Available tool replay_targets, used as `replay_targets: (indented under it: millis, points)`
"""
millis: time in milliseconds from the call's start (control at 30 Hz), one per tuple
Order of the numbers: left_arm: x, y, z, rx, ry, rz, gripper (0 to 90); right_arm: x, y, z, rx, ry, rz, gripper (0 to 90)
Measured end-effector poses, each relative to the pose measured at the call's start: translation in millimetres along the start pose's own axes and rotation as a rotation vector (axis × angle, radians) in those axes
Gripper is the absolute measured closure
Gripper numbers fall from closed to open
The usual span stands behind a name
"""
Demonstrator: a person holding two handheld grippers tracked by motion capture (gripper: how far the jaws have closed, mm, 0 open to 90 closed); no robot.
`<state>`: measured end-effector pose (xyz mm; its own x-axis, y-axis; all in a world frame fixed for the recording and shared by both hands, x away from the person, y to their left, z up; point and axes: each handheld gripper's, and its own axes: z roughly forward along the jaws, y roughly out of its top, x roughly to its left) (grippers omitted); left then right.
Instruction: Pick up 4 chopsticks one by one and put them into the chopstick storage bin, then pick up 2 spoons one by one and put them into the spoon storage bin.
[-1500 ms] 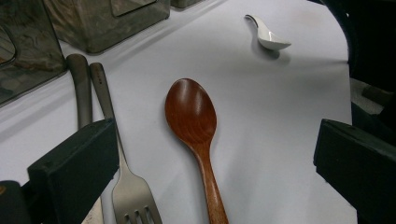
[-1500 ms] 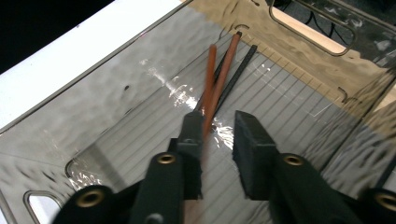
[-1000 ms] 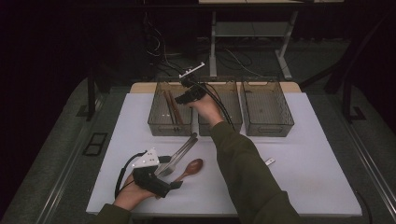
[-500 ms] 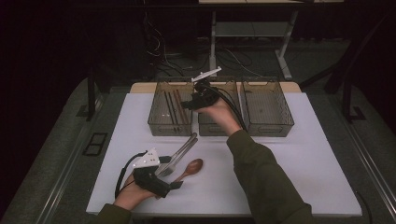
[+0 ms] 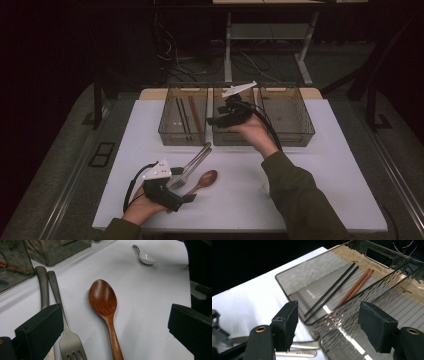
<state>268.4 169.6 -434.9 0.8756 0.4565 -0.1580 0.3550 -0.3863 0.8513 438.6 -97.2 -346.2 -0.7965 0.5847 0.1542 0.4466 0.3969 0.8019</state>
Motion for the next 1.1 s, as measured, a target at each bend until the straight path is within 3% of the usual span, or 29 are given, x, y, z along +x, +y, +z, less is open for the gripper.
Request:
replay_targets:
  millis: [367,567,1000,1100]
  points:
    - [-0.4,-0.2,-0.7,-0.002,0.001,0.004,0.0,5.7,-26.4,-31.1,-0.036,0.011,-0.011,31.1]
    - [-0.8,-0.3,-0.2,-0.003,0.002,0.001,0.0,6.8,-45.6,-46.4,-0.048,-0.004,-0.031,33.8]
    - [-1.0,-0.4,-0.6,0.006,0.005,0.007,0.0,2.6,-92.7,-70.7,0.009,-0.020,-0.002,48.8]
    - [-1.2,-0.4,-0.3,0.007,0.006,0.007,0.0,2.1,-103.3,-77.1,0.027,-0.054,-0.007,53.5]
